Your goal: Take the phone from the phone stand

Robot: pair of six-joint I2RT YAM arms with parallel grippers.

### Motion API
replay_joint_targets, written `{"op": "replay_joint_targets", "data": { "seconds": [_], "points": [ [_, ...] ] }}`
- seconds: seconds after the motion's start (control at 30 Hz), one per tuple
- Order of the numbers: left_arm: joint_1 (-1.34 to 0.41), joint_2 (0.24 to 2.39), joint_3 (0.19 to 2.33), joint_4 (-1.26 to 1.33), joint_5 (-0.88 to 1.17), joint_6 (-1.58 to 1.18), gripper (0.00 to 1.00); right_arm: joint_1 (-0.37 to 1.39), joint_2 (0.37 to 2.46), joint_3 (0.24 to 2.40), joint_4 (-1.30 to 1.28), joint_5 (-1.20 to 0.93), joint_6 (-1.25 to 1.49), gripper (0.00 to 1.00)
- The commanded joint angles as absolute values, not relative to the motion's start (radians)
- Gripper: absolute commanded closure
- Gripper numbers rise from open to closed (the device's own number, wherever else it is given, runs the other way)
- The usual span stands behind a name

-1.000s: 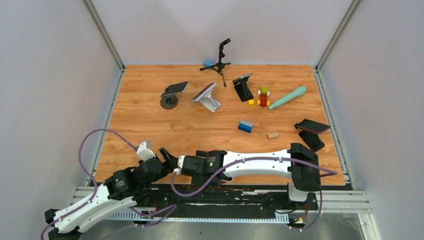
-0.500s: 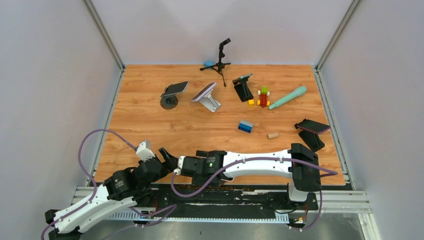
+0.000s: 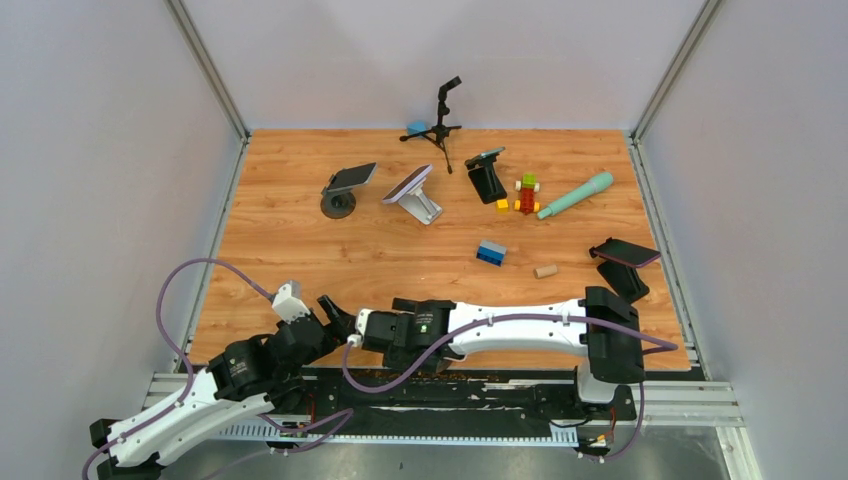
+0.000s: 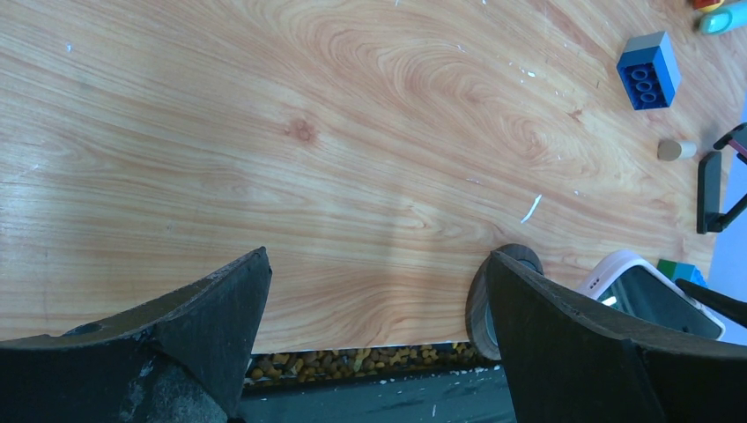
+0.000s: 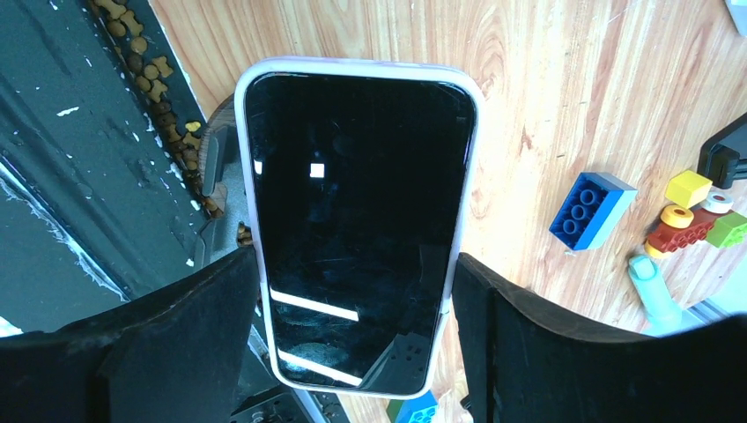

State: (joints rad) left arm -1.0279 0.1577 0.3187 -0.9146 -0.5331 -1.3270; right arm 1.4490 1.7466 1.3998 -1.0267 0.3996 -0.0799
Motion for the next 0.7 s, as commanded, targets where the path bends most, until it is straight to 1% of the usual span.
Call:
{"op": "replay_joint_targets", "data": {
  "seconds": [0.0,0.2,0.37,0.5,0.67],
  "points": [
    [-1.031,0.153,0.328,-0.917,-0.568,-1.348,0.01,1.424,1.665,1.422,-0.984,0.426,-0.065,0.59],
    [-1.032,0.153,0.330,-0.921,-0.567,-1.347,0.01,1.337,1.592,1.385,-0.939,0.380,-0.085,0.60],
    [-1.032,0.153,0.330,-0.922,-0.566,-1.347,0.02,1.180,1.537,1.363,-0.885,0.287,-0.118,0.59],
    [-1.032,0.154,0.335,-0.923,-0.567,-1.344,0.01,1.050,1.542,1.358,-0.841,0.209,-0.140,0.59],
    [-1.032,0.158,0.347,-0.933,-0.568,-1.341,0.02,0.944,1.590,1.352,-0.789,0.157,-0.184,0.59]
  ]
}}
